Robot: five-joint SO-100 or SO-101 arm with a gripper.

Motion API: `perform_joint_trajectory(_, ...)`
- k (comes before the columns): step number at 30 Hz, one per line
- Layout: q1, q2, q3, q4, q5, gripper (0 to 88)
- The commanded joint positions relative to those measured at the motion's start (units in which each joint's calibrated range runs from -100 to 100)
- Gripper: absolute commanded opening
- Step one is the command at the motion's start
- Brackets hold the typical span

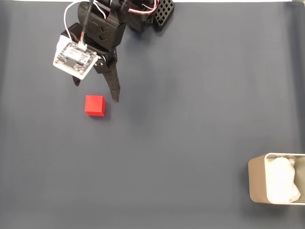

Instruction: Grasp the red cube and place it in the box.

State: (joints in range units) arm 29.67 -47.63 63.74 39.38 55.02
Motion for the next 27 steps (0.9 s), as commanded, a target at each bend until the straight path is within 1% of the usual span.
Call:
perform_joint_trajectory(1,1.22,0.58,1.13,-4.30,1.32,36.6)
perform_joint_trajectory(10,2.00,2.14,5.96,-9.71,2.15,37.7)
perform_joint_trajectory(27,-1.48,6.91,7.24,-15.69,1.86,38.6)
